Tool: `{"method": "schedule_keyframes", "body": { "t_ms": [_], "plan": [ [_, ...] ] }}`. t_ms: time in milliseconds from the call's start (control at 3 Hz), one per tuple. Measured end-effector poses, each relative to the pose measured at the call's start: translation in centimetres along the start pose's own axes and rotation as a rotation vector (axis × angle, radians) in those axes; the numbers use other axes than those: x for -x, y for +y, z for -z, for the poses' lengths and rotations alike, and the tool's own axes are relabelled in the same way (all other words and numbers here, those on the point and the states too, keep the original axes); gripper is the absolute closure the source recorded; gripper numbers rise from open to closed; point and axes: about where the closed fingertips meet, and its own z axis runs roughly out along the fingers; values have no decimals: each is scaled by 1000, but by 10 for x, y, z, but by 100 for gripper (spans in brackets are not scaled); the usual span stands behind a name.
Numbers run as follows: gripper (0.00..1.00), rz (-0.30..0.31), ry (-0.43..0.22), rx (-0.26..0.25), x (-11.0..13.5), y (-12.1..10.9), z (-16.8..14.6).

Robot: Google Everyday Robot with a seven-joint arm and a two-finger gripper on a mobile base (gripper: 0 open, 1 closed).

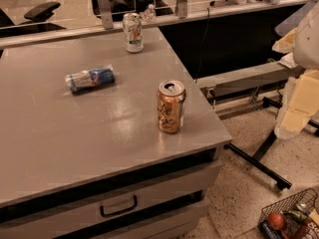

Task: Move redbull can near orange can

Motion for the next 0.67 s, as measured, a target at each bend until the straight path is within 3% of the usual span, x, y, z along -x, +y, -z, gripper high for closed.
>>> {"method": "schedule_keyframes", "body": {
  "t_ms": [333,667],
  "plan": [
    [0,0,0,0,0,0,0],
    [0,9,-88,-6,21,-23,-13]
  ]
}}
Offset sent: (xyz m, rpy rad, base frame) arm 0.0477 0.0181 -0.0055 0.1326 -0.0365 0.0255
